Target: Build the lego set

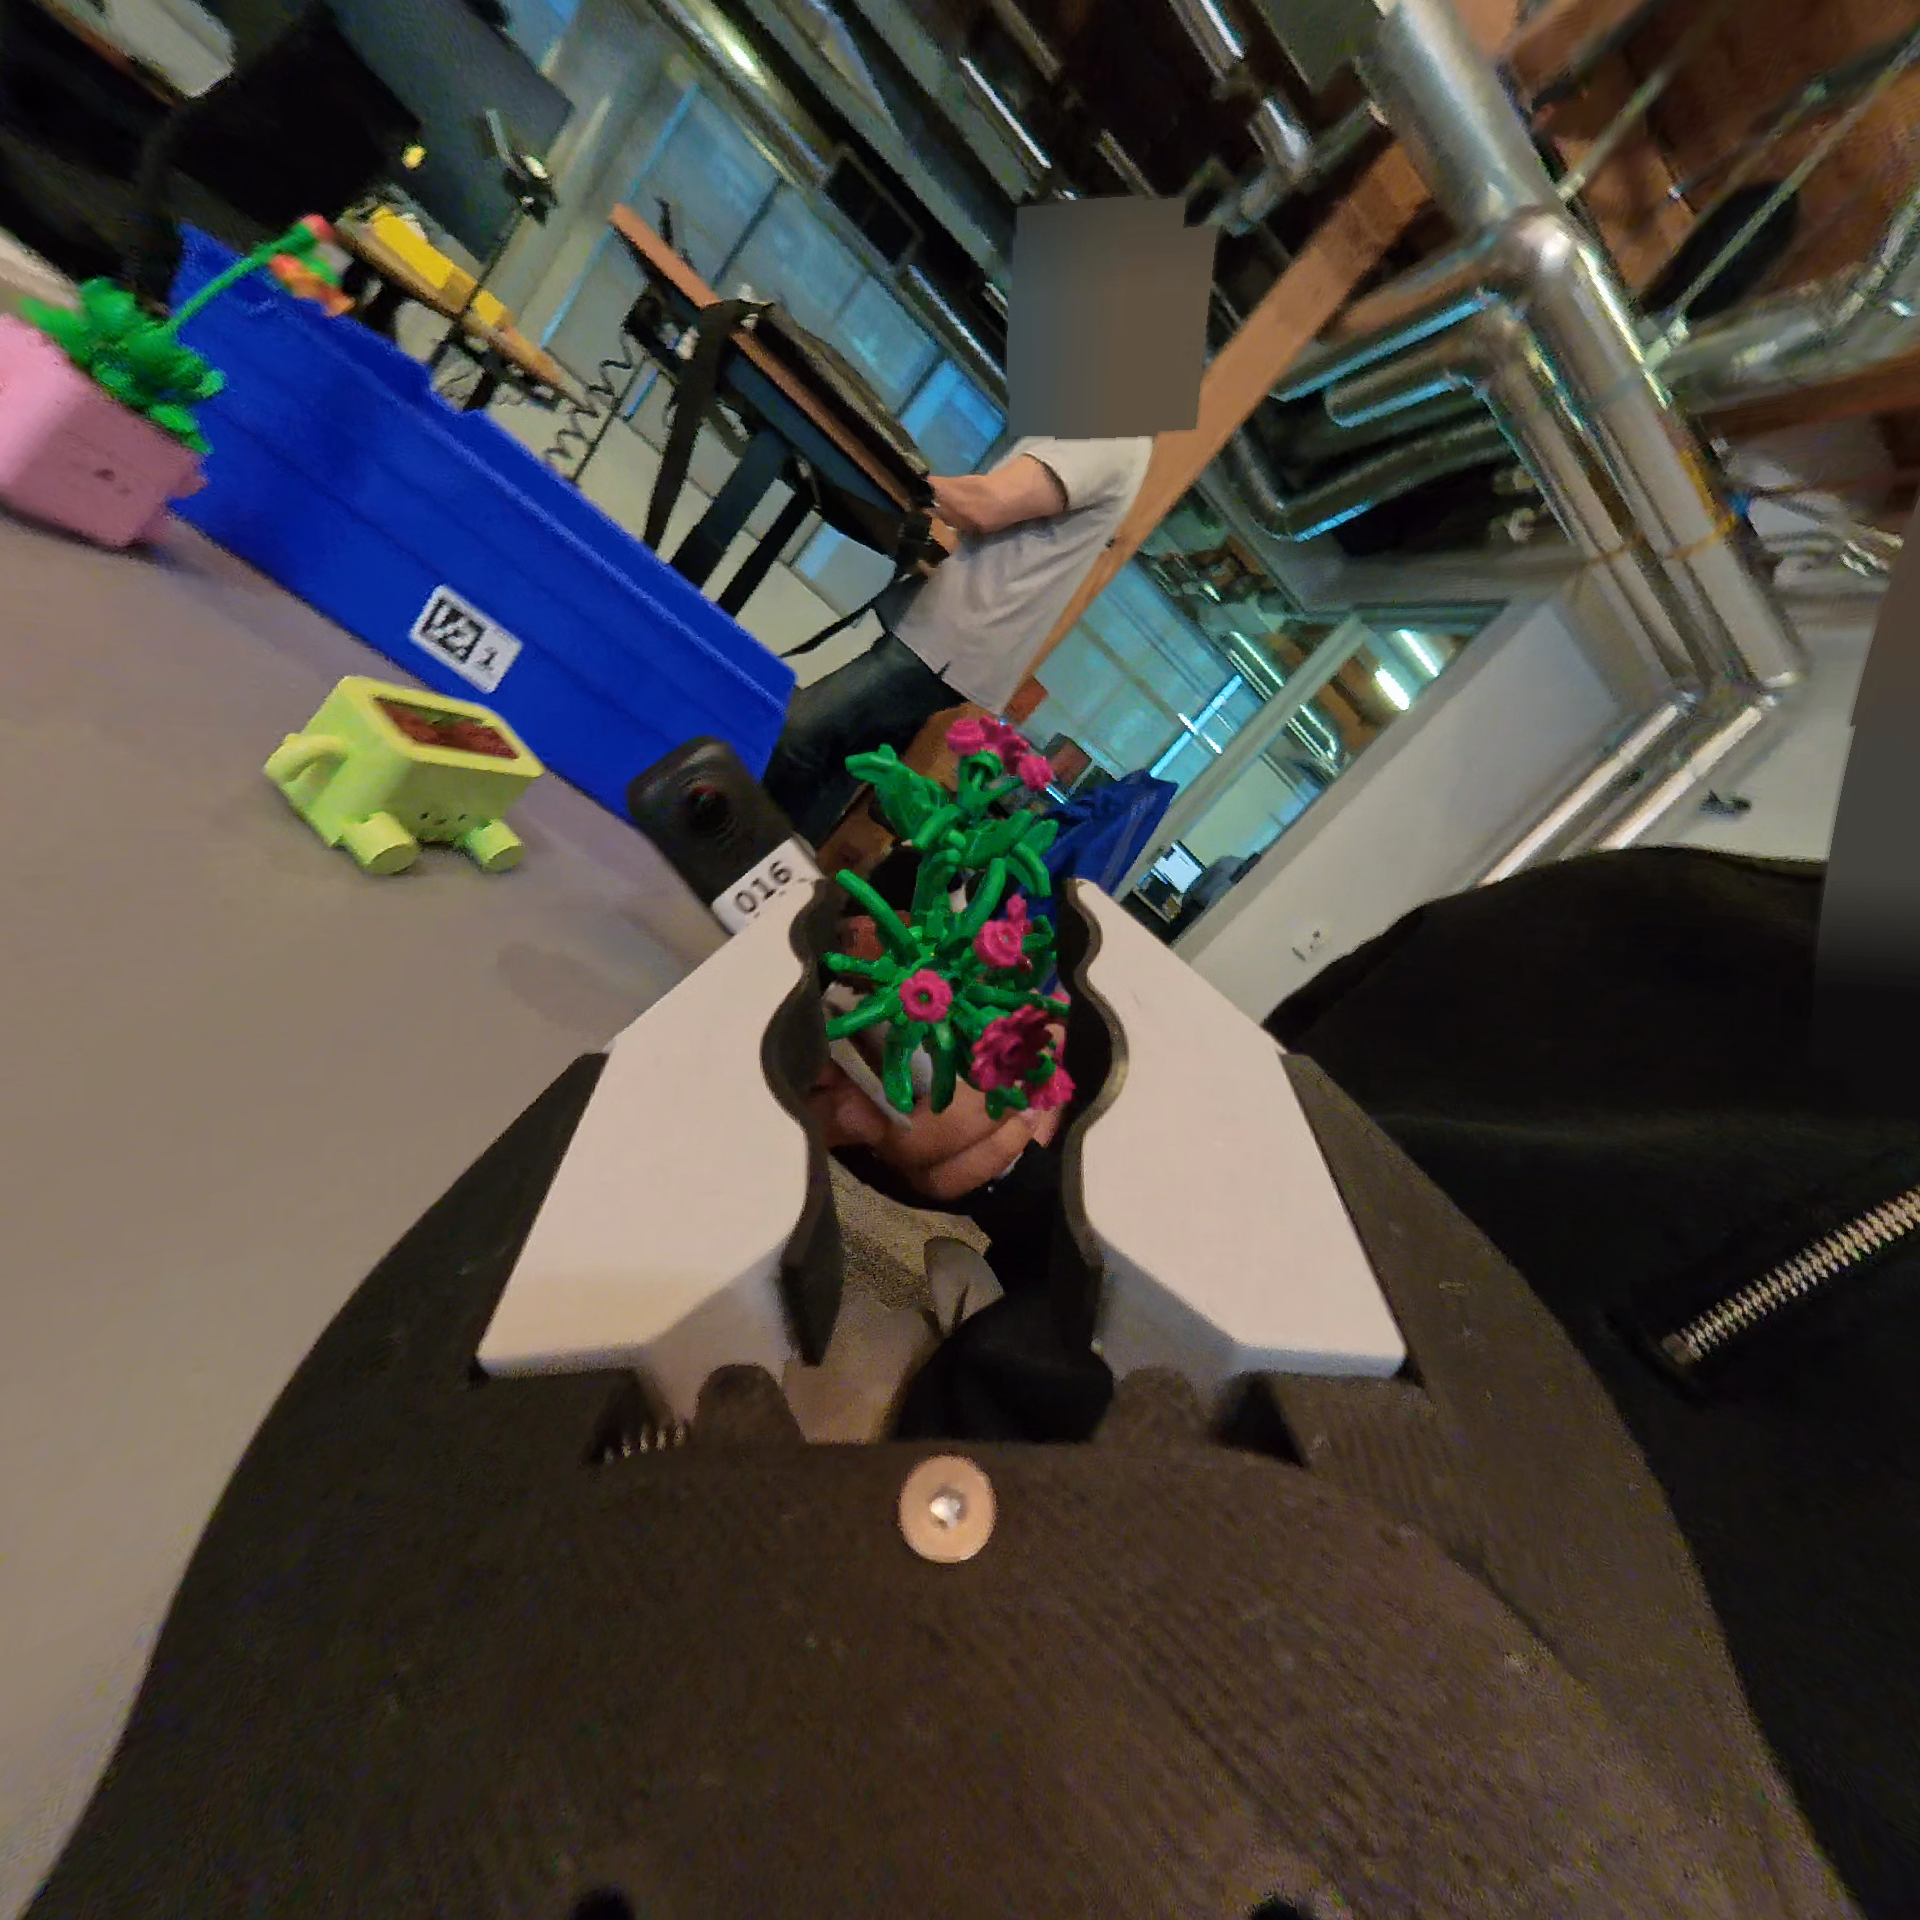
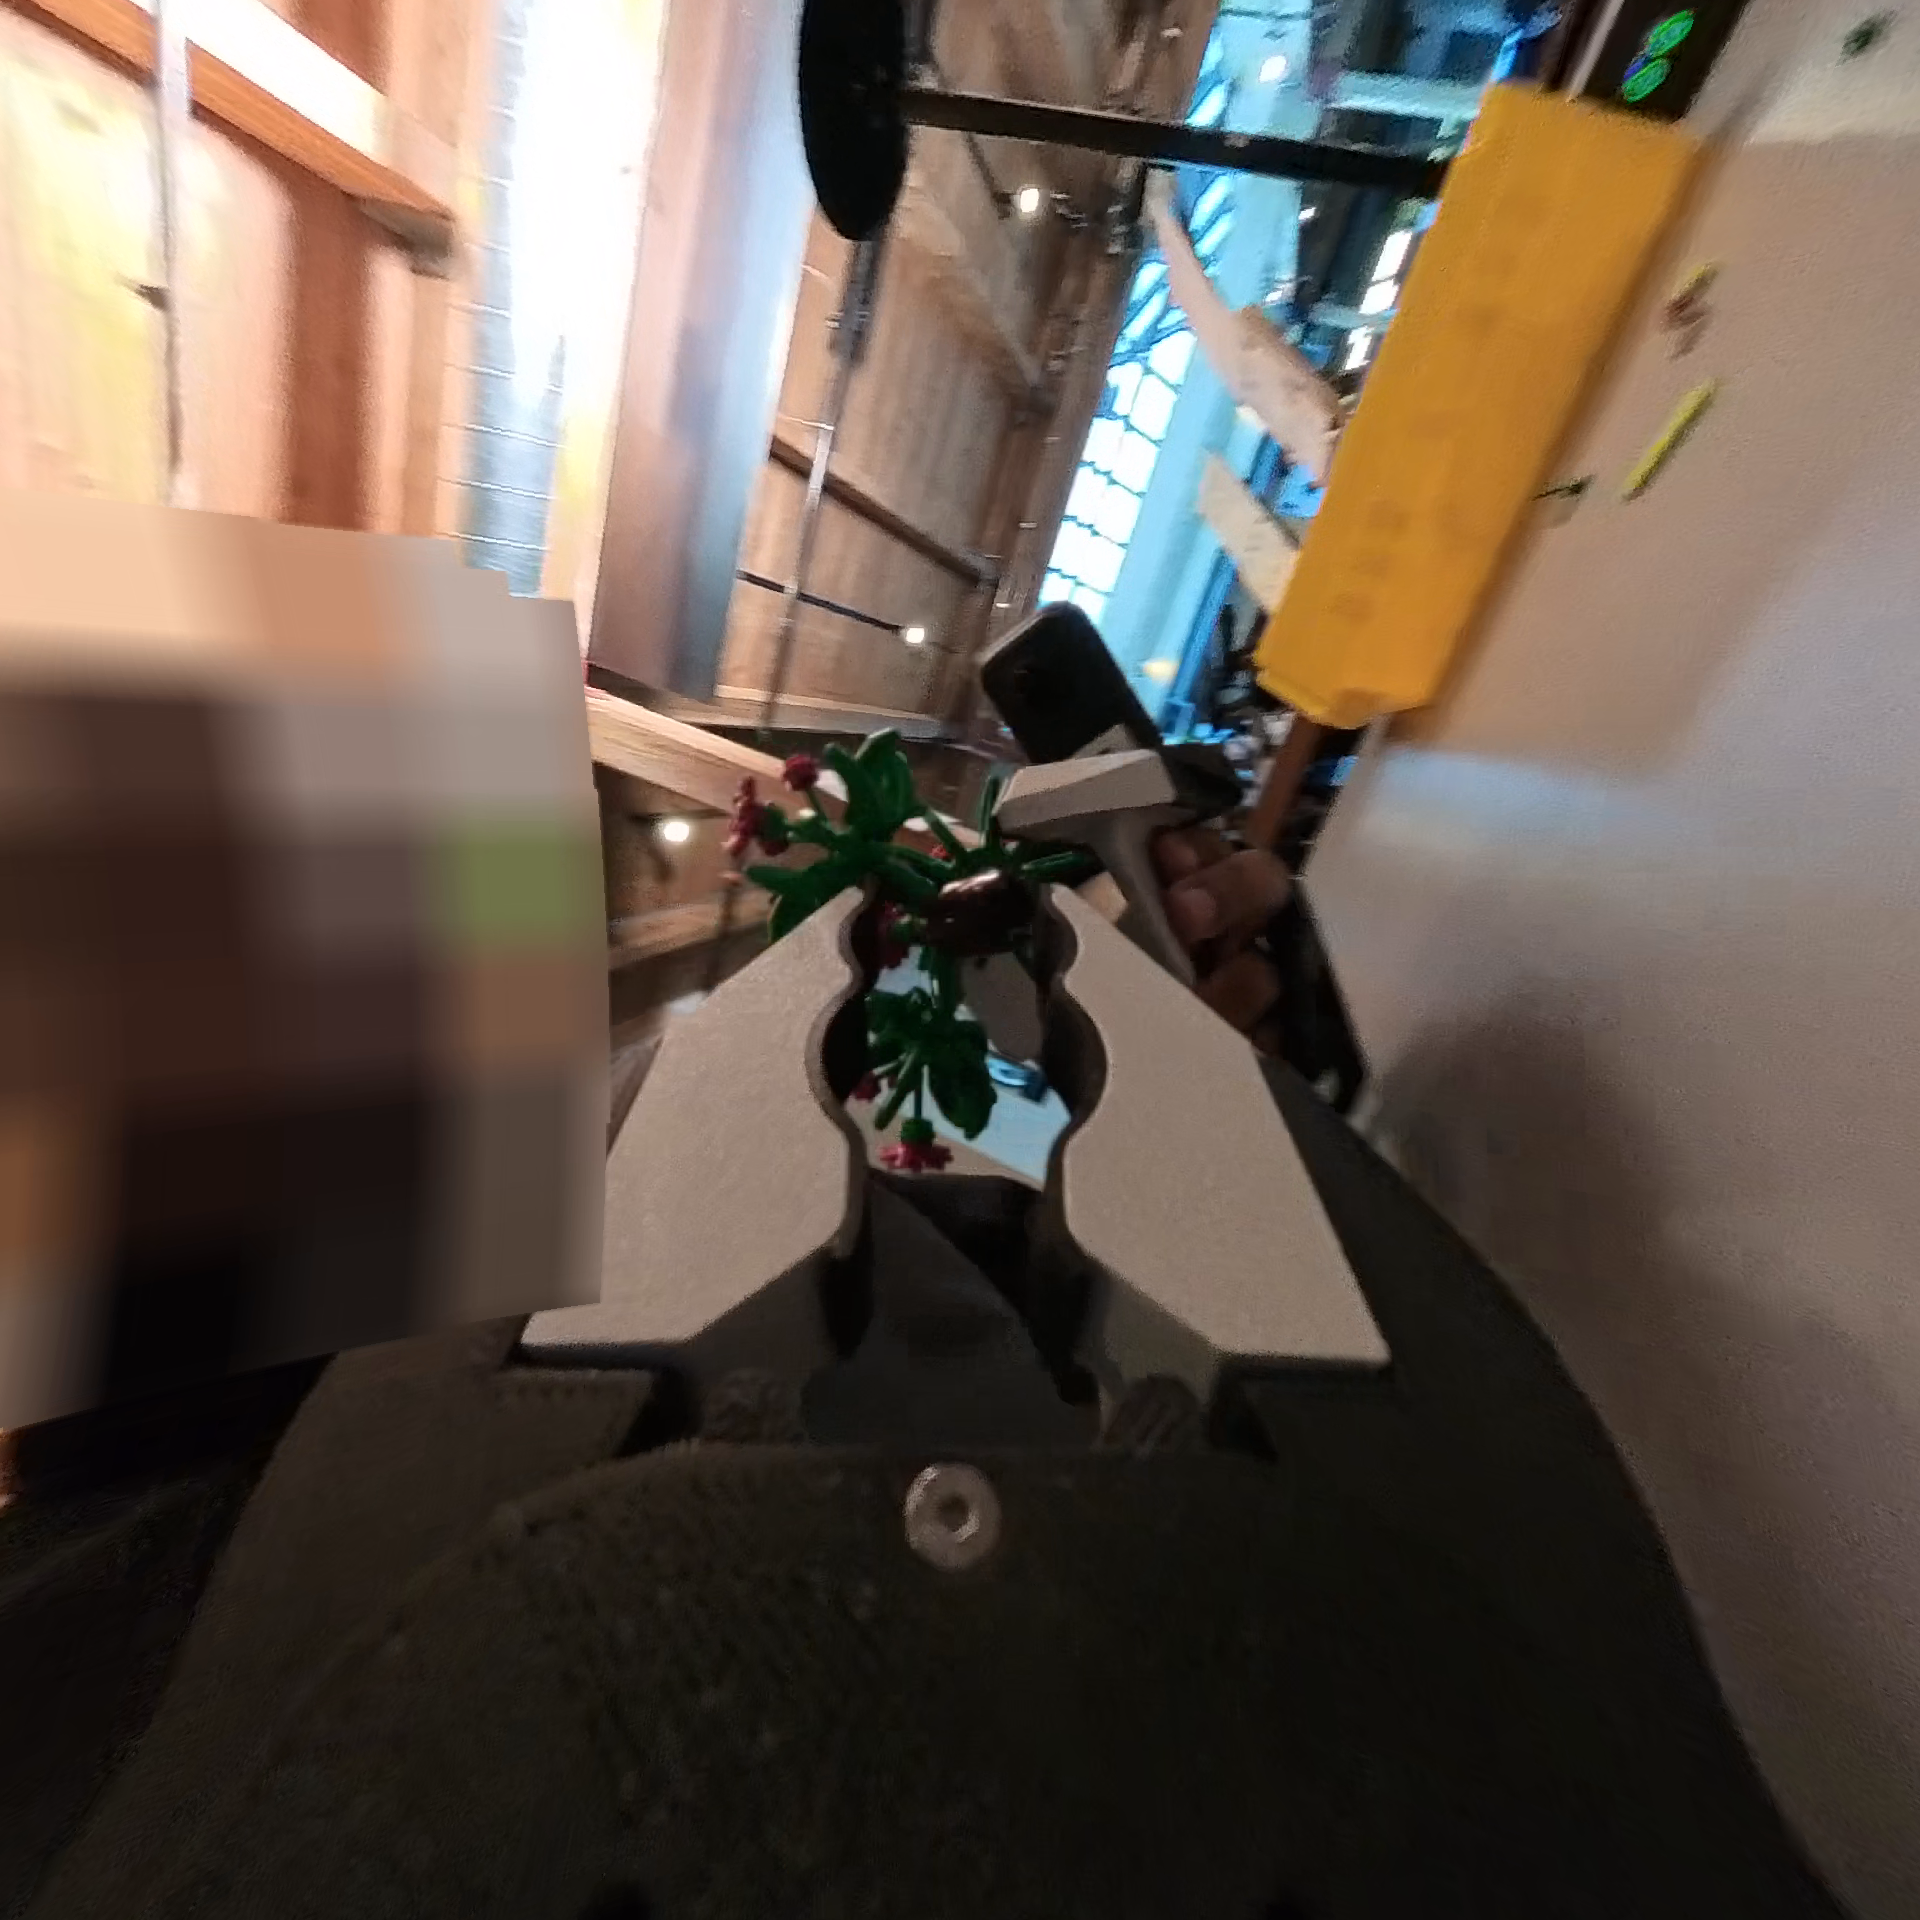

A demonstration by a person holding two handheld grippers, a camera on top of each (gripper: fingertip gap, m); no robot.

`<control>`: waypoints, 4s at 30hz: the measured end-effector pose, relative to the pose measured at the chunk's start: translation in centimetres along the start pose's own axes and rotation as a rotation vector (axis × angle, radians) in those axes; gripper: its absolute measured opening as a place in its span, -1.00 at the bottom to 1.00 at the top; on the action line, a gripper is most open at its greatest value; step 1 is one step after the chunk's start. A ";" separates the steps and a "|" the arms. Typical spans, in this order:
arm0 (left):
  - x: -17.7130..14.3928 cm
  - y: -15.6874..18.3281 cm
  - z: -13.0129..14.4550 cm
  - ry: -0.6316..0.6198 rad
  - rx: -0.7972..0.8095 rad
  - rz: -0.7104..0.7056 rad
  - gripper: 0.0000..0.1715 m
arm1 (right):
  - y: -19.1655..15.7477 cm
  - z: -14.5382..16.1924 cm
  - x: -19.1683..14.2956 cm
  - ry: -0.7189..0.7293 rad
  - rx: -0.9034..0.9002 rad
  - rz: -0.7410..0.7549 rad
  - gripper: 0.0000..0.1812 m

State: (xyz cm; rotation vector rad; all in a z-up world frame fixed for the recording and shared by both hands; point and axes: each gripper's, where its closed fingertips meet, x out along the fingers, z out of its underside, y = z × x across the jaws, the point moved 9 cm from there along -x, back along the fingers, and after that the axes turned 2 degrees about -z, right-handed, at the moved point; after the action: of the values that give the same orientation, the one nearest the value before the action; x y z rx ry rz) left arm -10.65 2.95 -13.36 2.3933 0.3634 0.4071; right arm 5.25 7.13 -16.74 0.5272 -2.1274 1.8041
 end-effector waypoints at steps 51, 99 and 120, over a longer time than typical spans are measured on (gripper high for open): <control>-6.0 -5.4 -0.5 -0.017 -0.062 -0.616 -0.54 | -1.3 -3.8 -2.1 -0.249 -0.842 0.714 -0.68; 7.0 -21.1 -10.6 -0.779 0.504 -0.947 -0.57 | -3.2 -4.8 -3.4 -0.064 -1.356 0.824 -0.74; 3.9 -9.4 -5.7 -0.652 0.227 -0.571 -0.40 | -3.6 -5.0 -4.2 0.017 -1.323 0.799 -0.78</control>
State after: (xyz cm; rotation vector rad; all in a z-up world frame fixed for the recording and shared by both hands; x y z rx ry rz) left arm -10.71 14.56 -14.68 2.3349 0.7743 -0.6860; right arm 10.60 11.92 -14.62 -0.7273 -3.0572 0.1977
